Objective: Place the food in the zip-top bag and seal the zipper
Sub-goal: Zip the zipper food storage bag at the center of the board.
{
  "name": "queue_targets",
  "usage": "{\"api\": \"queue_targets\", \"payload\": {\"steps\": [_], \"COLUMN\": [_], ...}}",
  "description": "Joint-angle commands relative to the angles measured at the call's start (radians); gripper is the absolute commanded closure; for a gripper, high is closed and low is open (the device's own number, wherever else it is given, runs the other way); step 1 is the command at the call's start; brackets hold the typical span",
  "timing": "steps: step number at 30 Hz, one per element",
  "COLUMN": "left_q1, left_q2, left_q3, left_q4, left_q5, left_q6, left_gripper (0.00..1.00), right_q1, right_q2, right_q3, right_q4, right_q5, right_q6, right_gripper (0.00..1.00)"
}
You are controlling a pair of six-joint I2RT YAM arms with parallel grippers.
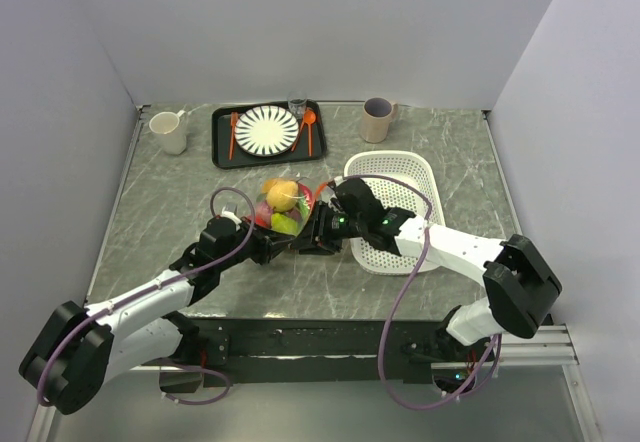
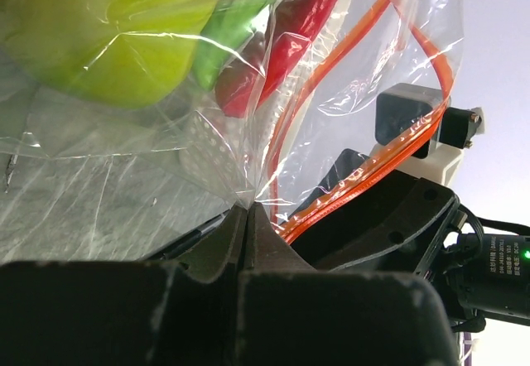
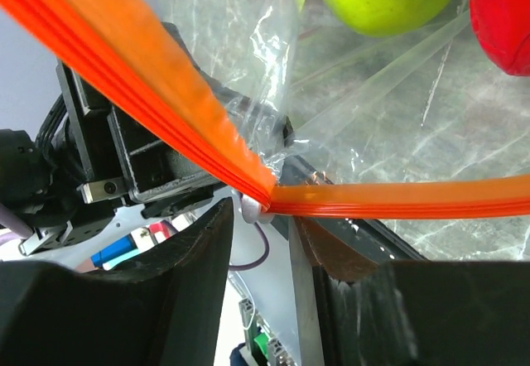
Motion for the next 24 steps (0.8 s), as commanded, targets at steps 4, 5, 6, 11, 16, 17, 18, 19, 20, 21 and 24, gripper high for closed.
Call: {"api": "queue_targets", "payload": {"steps": [4, 5, 6, 11, 16, 17, 18, 19, 20, 21, 24], "left_q1": [0.004, 0.004, 0.004, 0.004, 0.004, 0.004, 0.004, 0.004, 0.004, 0.004, 0.004], "left_q2": [0.009, 0.009, 0.006, -0.009, -0.022, -0.022, -0.019, -0.019, -0.016, -0.012, -0.008], "left_q3": [0.035, 0.03, 0.027, 0.013, 0.001, 0.003, 0.003, 0.006, 0.004, 0.004, 0.004], "left_q4": [0.067, 0.068, 0.07, 0.076, 0.079, 0.076, 0.076, 0.076, 0.077, 0.08, 0.091], "left_q5": [0.021, 0.019, 0.019, 0.014, 0.007, 0.01, 0.01, 0.008, 0.013, 0.014, 0.014], "left_q6": [0.01, 0.01, 0.006, 0.002, -0.003, -0.003, -0.003, 0.002, 0.003, 0.002, -0.001], "left_gripper": [0.99, 0.99, 0.99, 0.99, 0.99, 0.99, 0.99, 0.99, 0.99, 0.99, 0.99], "right_q1": [0.003, 0.005, 0.005, -0.012, -0.027, -0.027, -0.027, -0.026, -0.029, -0.032, -0.041], "right_q2": [-0.008, -0.007, -0.01, -0.033, -0.042, -0.045, -0.048, -0.051, -0.054, -0.057, -0.056], "right_q3": [-0.011, -0.012, -0.011, -0.02, -0.02, -0.02, -0.023, -0.025, -0.028, -0.034, -0.041], "right_q4": [0.061, 0.061, 0.061, 0.066, 0.083, 0.083, 0.083, 0.083, 0.083, 0.107, 0.111], "right_q5": [0.014, 0.017, 0.022, 0.046, 0.025, 0.022, 0.02, 0.025, 0.028, 0.032, 0.029], "right_q6": [0.003, 0.003, 0.003, -0.002, 0.001, 0.003, 0.007, 0.012, 0.012, 0.012, 0.018], "right_gripper": [0.6, 0.6, 0.62, 0.64, 0.59, 0.58, 0.58, 0.57, 0.57, 0.56, 0.58]}}
